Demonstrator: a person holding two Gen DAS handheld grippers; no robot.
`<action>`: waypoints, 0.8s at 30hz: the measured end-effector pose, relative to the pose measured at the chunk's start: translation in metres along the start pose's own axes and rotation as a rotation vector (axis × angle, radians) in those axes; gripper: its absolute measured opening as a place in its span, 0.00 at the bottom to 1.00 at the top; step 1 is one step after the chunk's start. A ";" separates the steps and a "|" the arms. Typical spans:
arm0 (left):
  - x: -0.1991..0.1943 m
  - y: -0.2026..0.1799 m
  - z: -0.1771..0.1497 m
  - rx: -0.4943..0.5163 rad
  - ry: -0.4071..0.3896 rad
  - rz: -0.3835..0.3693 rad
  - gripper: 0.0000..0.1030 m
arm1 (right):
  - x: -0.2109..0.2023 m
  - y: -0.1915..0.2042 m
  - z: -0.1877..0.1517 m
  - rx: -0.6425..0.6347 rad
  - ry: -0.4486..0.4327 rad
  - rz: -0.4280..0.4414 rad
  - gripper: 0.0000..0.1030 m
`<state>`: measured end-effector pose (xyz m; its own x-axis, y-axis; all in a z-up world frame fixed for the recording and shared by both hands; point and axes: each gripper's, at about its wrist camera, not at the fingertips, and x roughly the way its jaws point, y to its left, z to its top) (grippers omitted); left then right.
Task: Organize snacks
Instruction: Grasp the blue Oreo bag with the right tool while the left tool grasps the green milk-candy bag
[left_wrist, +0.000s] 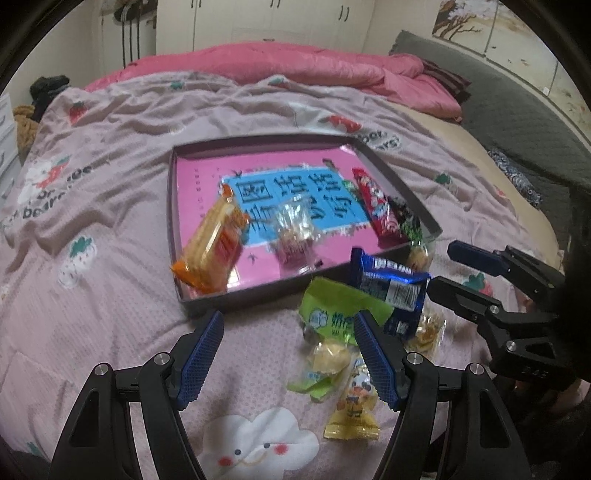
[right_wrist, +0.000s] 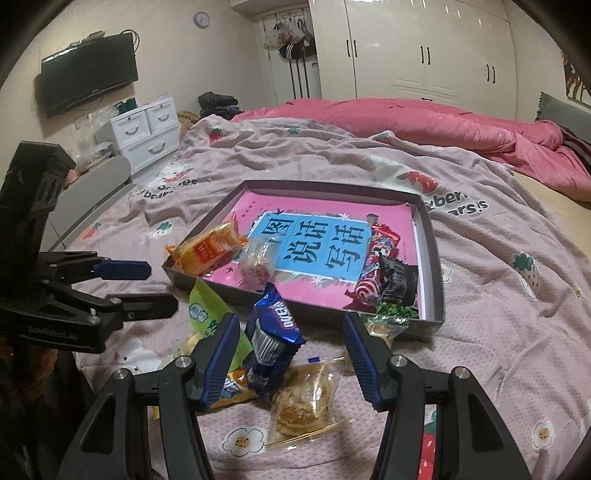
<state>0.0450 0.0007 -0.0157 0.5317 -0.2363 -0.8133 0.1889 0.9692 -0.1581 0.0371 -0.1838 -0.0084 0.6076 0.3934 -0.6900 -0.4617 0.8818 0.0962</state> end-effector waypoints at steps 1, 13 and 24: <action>0.002 0.000 -0.001 0.000 0.008 -0.001 0.73 | 0.000 0.001 -0.001 -0.001 0.002 0.000 0.56; 0.019 -0.007 -0.010 0.011 0.073 -0.021 0.73 | 0.000 0.005 -0.004 -0.010 0.019 0.000 0.56; 0.038 -0.010 -0.019 -0.020 0.119 -0.055 0.72 | 0.007 0.002 -0.007 0.003 0.039 0.014 0.56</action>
<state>0.0477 -0.0169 -0.0556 0.4189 -0.2801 -0.8638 0.1975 0.9566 -0.2144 0.0356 -0.1810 -0.0178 0.5755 0.3956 -0.7158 -0.4682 0.8770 0.1082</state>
